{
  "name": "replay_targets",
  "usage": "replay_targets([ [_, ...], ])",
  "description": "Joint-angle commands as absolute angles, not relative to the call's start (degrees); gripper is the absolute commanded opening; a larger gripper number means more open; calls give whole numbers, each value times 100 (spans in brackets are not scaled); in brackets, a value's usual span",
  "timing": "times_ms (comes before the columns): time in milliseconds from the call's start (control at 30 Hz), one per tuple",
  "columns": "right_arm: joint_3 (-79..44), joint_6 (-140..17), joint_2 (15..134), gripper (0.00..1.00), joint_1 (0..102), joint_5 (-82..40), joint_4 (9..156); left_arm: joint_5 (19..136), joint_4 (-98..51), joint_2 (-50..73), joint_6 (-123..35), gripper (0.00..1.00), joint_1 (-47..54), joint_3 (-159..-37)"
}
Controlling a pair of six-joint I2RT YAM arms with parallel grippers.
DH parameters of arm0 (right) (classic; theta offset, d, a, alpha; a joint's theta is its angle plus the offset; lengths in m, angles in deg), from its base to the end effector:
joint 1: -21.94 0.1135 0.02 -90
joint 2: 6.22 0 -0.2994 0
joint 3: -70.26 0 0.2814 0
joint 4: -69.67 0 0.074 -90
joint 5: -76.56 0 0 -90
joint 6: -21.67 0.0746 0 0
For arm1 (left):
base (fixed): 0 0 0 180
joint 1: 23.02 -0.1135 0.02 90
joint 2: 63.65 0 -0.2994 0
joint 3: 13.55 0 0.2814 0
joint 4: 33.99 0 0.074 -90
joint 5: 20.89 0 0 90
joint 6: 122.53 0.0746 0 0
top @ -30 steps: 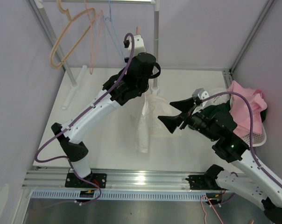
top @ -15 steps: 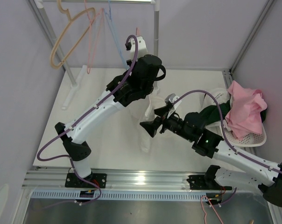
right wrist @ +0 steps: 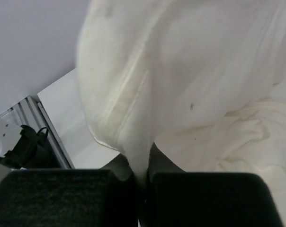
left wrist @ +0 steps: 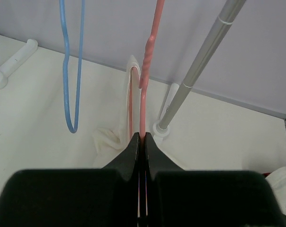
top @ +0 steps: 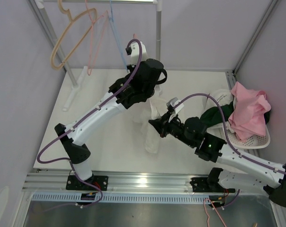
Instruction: Remove the t-shirt from the hanger
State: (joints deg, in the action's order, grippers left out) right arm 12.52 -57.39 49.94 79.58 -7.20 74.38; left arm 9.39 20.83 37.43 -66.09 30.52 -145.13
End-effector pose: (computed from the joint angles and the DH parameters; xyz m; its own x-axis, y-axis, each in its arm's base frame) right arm 0.1581 0.2343 0.3618 -0.1770 0.0731 -0.9815 -0.7619 0.6212 0.1837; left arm 0.3024 -0.3009 0.5042 -0.1696 -0.2395 -0.9560 -0.1871 0.9602 -0.2074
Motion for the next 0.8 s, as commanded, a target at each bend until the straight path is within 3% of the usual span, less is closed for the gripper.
replay_targets([
  [0, 1260, -5577, 4415, 0, 8344, -299, 7836, 855, 1735, 3426, -6680, 1, 2744, -14408],
  [267, 1770, -4962, 3299, 0, 9294, 641, 9059, 1066, 1191, 3654, -6250, 1, 2120, -14478],
  [500, 1866, -4715, 3148, 0, 10174, 1863, 9534, 1233, 1059, 3945, -5793, 1, 1969, -15155],
  [667, 1753, -4671, 3455, 0, 9869, 2382, 9508, 1759, 1337, 3831, -5871, 1, 1943, -15164],
  [767, 1437, -4768, 3972, 0, 9149, 1658, 9324, 2751, 2004, 3497, -6169, 1, 2004, -15085],
])
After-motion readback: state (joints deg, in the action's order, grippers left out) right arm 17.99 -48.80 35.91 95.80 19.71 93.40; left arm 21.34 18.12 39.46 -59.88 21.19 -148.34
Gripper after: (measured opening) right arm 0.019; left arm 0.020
